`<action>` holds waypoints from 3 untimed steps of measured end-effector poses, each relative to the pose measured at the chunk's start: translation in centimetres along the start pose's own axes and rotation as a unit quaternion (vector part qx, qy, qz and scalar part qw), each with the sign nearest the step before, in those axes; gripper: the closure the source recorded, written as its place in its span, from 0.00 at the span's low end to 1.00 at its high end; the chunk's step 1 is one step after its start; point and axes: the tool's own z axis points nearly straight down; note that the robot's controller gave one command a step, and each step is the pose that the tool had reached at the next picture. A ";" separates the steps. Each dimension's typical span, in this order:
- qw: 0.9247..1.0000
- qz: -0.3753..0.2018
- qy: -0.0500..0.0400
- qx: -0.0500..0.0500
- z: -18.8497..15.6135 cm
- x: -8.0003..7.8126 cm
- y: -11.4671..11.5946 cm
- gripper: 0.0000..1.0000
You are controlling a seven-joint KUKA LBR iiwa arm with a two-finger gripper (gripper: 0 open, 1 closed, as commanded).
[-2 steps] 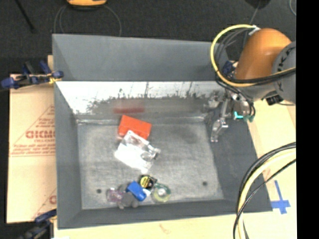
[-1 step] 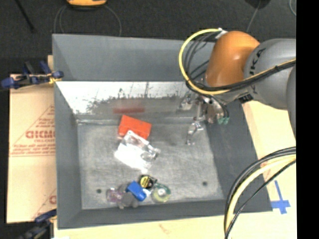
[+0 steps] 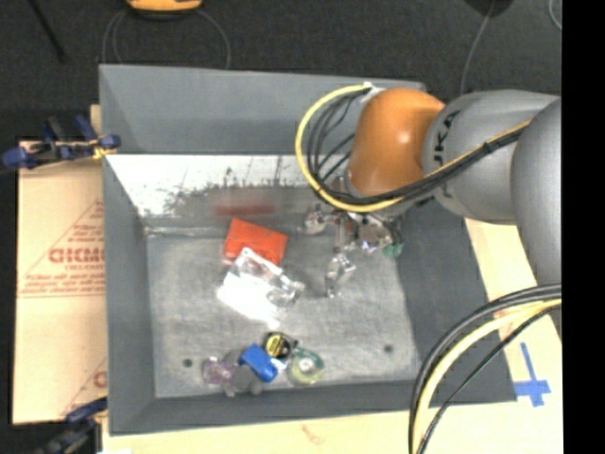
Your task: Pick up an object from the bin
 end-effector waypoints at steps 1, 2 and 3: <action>0.997 0.075 -0.006 0.003 2.1 0.3 6.7 0.00; 0.996 0.088 -0.002 -0.001 -1.5 1.1 13.5 0.00; 0.996 0.089 -0.001 0.001 -1.3 1.2 13.1 1.00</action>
Offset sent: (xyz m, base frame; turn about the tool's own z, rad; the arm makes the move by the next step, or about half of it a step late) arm -0.0281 0.0647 -0.0270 0.1499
